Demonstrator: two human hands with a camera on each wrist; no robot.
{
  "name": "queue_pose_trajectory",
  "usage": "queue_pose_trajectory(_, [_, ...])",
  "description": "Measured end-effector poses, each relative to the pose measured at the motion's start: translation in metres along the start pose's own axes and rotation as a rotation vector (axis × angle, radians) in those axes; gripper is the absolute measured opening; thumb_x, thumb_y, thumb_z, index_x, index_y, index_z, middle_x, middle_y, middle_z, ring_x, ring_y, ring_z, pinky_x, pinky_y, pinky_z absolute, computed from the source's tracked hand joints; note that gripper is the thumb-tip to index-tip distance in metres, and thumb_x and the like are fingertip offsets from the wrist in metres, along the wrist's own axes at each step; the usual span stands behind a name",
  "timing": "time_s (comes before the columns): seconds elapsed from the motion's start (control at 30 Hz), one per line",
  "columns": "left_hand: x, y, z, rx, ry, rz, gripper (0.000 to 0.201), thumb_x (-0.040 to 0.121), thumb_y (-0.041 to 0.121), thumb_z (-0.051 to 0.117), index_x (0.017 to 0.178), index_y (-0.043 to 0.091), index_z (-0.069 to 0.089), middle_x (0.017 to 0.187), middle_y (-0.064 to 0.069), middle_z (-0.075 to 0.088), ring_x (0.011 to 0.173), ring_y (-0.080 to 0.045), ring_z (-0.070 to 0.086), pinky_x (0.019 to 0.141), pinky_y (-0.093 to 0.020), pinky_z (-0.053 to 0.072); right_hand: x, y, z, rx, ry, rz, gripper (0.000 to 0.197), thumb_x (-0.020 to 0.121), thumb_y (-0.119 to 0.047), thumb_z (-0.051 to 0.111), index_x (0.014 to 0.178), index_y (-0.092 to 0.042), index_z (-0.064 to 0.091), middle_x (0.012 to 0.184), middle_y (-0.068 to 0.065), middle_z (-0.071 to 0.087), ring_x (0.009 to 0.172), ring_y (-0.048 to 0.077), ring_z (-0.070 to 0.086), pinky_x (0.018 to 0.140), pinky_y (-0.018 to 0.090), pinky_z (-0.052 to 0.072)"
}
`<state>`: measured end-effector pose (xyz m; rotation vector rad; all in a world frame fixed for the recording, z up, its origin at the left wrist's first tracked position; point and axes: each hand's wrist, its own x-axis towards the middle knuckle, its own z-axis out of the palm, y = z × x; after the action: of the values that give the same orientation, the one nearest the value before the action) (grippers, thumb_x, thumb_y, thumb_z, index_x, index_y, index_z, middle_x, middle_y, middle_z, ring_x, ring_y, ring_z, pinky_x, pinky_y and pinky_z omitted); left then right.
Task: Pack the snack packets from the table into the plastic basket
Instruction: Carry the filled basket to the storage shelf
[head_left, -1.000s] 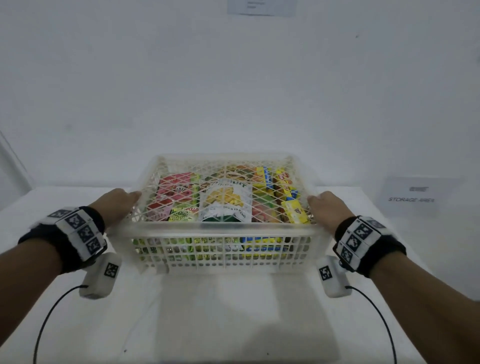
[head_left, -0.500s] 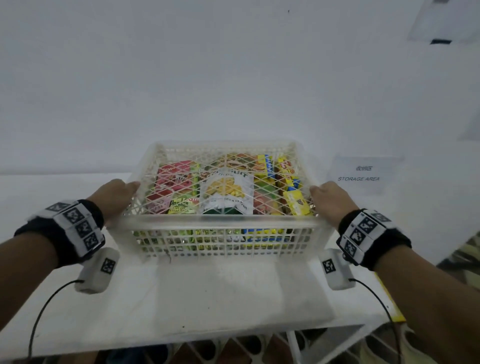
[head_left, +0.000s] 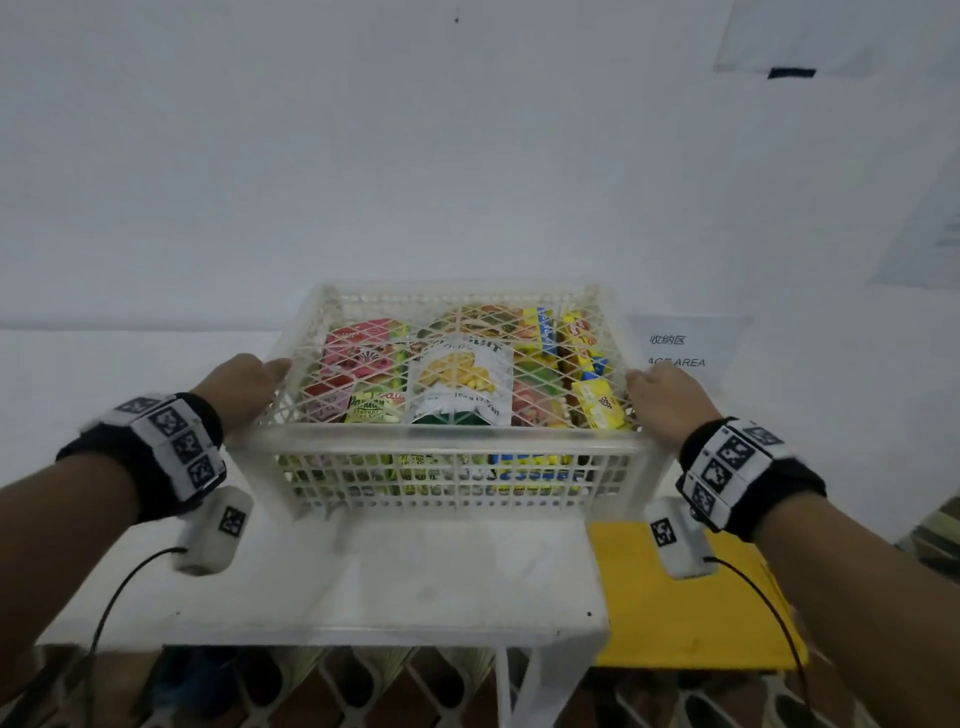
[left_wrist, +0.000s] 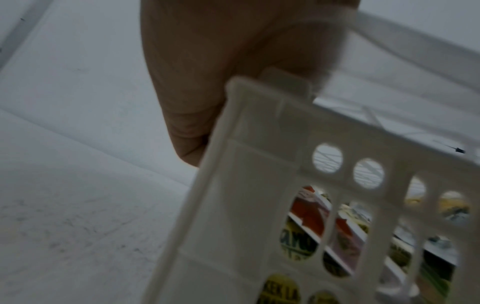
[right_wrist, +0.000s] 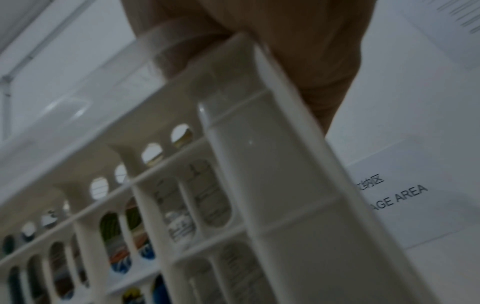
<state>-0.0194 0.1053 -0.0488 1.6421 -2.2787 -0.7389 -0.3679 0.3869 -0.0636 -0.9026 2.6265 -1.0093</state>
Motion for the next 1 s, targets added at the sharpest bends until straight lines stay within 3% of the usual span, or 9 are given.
queue_pose_trajectory(0.27, [-0.030,0.073,0.044,-0.011,0.025,0.005,0.047,0.109,0.035,0.038,0.087,-0.003,0.056,0.088,-0.021,0.055,0.101,-0.045,0.062,0.077,-0.037,0.039,0.020,0.071,-0.055,-0.010,-0.008,0.008,0.032,0.104,-0.031,0.042,0.087,-0.005,0.052,0.080,0.011,0.057,0.075,0.025,0.056,0.061,0.033,0.036])
queue_pose_trajectory(0.43, [-0.032,0.115,0.069,0.014,0.003,0.048,0.047,0.109,0.034,0.039,0.085,-0.002,0.054,0.078,-0.017,0.054,0.093,-0.043,0.060,0.080,-0.042,0.043,0.025,0.110,-0.082,-0.011,0.037,0.047,0.031,0.103,-0.030,0.043,0.086,-0.005,0.050,0.074,0.005,0.052,0.069,0.022,0.051,0.054,0.027,0.031])
queue_pose_trajectory(0.53, [-0.035,0.143,0.081,0.016,-0.002,0.066,0.043,0.109,0.032,0.039,0.094,-0.004,0.059,0.089,-0.022,0.057,0.101,-0.046,0.064,0.086,-0.046,0.049,0.031,0.134,-0.102,-0.024,0.029,0.066,0.032,0.103,-0.028,0.044,0.081,-0.005,0.050,0.071,0.007,0.052,0.070,0.024,0.052,0.054,0.028,0.032])
queue_pose_trajectory(0.63, [-0.044,0.173,0.097,0.000,-0.048,0.012,0.032,0.109,0.015,0.033,0.119,-0.002,0.057,0.093,-0.018,0.057,0.099,-0.038,0.064,0.085,-0.042,0.050,0.045,0.158,-0.120,-0.023,0.023,0.073,0.033,0.102,-0.027,0.045,0.080,-0.004,0.051,0.069,0.007,0.051,0.073,0.026,0.054,0.061,0.031,0.034])
queue_pose_trajectory(0.8, [-0.058,0.219,0.125,0.091,-0.009,0.030,0.033,0.105,0.007,0.037,0.135,0.001,0.051,0.096,-0.016,0.057,0.098,-0.035,0.064,0.083,-0.037,0.049,0.074,0.206,-0.153,-0.001,-0.009,0.051,0.032,0.102,-0.029,0.044,0.086,-0.004,0.054,0.079,0.009,0.057,0.081,0.027,0.058,0.067,0.032,0.036])
queue_pose_trajectory(0.87, [-0.064,0.236,0.143,0.030,-0.019,0.034,0.027,0.105,0.007,0.039,0.124,-0.002,0.056,0.087,-0.014,0.055,0.090,-0.035,0.063,0.080,-0.039,0.047,0.085,0.225,-0.170,-0.002,-0.012,0.031,0.032,0.102,-0.029,0.044,0.086,-0.004,0.055,0.080,0.011,0.058,0.079,0.027,0.058,0.066,0.032,0.037])
queue_pose_trajectory(0.9, [-0.071,0.247,0.152,-0.025,0.022,0.030,0.026,0.107,0.013,0.040,0.107,-0.003,0.060,0.079,-0.011,0.052,0.082,-0.034,0.060,0.079,-0.040,0.047,0.090,0.234,-0.179,0.000,-0.011,0.030,0.033,0.102,-0.029,0.044,0.083,-0.004,0.055,0.078,0.010,0.058,0.077,0.026,0.058,0.064,0.032,0.036])
queue_pose_trajectory(0.97, [-0.081,0.268,0.171,-0.025,0.050,-0.005,0.043,0.109,0.028,0.040,0.075,0.004,0.053,0.070,-0.009,0.049,0.065,-0.028,0.049,0.074,-0.040,0.044,0.097,0.252,-0.196,-0.003,-0.007,0.018,0.033,0.101,-0.027,0.045,0.079,-0.005,0.054,0.074,0.010,0.057,0.073,0.026,0.057,0.060,0.032,0.036])
queue_pose_trajectory(1.0, [-0.083,0.278,0.179,-0.023,0.058,-0.019,0.047,0.108,0.031,0.041,0.070,0.006,0.050,0.068,-0.009,0.048,0.061,-0.024,0.046,0.068,-0.038,0.043,0.101,0.260,-0.204,-0.006,-0.004,0.014,0.033,0.101,-0.027,0.045,0.077,-0.005,0.054,0.073,0.010,0.057,0.071,0.025,0.057,0.059,0.031,0.036])
